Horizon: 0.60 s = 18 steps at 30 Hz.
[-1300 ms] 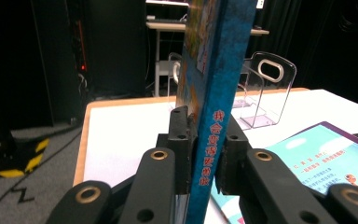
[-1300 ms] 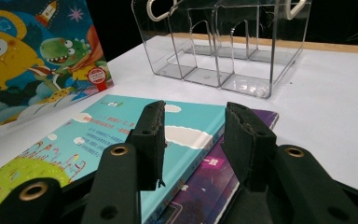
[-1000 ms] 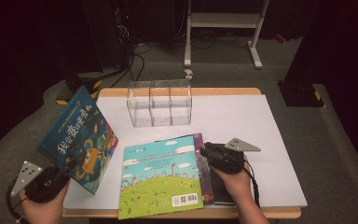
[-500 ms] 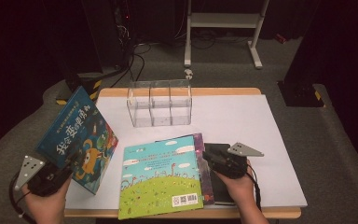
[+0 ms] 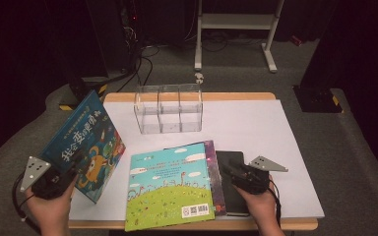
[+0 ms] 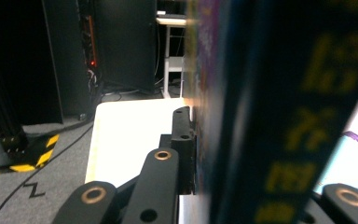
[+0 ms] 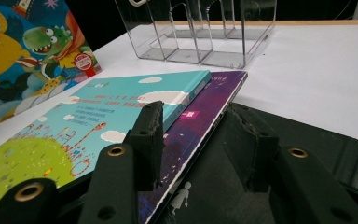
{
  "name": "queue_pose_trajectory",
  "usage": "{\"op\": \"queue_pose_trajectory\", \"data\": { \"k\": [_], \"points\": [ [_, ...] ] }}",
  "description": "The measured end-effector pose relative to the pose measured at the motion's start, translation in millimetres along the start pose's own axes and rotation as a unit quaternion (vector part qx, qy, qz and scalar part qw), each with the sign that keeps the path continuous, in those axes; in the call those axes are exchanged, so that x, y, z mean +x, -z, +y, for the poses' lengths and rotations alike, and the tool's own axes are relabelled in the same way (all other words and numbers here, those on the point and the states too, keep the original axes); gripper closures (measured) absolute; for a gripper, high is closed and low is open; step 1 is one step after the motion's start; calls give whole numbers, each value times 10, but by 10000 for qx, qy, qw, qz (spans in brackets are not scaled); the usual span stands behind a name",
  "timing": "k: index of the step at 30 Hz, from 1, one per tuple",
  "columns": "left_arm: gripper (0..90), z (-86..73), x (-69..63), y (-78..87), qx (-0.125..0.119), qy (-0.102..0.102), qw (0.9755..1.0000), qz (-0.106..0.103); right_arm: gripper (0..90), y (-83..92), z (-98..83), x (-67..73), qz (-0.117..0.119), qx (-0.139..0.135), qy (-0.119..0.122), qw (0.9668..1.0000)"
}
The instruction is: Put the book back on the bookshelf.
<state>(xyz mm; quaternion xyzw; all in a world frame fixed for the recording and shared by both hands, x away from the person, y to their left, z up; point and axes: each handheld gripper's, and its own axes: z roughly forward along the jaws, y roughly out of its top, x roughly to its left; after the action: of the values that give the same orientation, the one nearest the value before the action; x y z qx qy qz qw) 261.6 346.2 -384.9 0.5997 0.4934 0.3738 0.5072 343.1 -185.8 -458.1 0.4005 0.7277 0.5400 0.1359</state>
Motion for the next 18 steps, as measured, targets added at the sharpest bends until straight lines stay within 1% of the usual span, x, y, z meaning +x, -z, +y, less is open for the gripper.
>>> {"op": "queue_pose_trajectory", "data": {
  "k": [1,3,4,5,6,8,9,10,11,13,14,15,16,17,18],
  "points": [
    [820,0,0,0,0,0,10000,0,566,0,0,0,0,0,0,10000],
    [825,23,-59,-17,13,-114,9999,94,565,32,25,-20,12,-21,36,10000],
    [826,49,-105,-42,9,-221,9997,59,565,43,33,-30,7,-10,66,10000],
    [827,61,-125,-55,5,-277,9996,50,565,59,38,-43,14,3,73,10000],
    [828,75,-139,-69,-2,-279,9996,55,565,76,38,-57,21,-1,86,10000],
    [829,94,-145,-84,1,-246,9997,56,566,104,18,-80,-3,33,114,9999],
    [829,148,-129,-114,-9,-86,9999,-60,567,113,3,-90,-3,37,131,9999],
    [829,183,-120,-126,15,-8,9999,-141,568,123,-24,-107,17,26,107,9999],
    [830,213,-124,-132,-46,44,9997,-215,570,129,-45,-121,37,24,82,10000],
    [831,282,-162,-140,-138,-7,9995,-274,571,130,-69,-137,85,46,60,9999],
    [830,282,-162,-140,-138,-7,9995,-274,572,130,-72,-139,99,48,71,9999],
    [831,358,-214,-162,-221,-49,9995,-233,571,134,-72,-141,117,36,61,9999],
    [830,395,-231,-183,-248,-60,9994,-245,571,137,-69,-142,140,11,35,9999],
    [830,395,-231,-183,-248,-60,9994,-245,572,140,-66,-145,166,-9,23,9999],
    [830,462,-263,-245,-287,-28,9992,-290,571,141,-64,-145,175,-17,21,9998]
  ]
}}
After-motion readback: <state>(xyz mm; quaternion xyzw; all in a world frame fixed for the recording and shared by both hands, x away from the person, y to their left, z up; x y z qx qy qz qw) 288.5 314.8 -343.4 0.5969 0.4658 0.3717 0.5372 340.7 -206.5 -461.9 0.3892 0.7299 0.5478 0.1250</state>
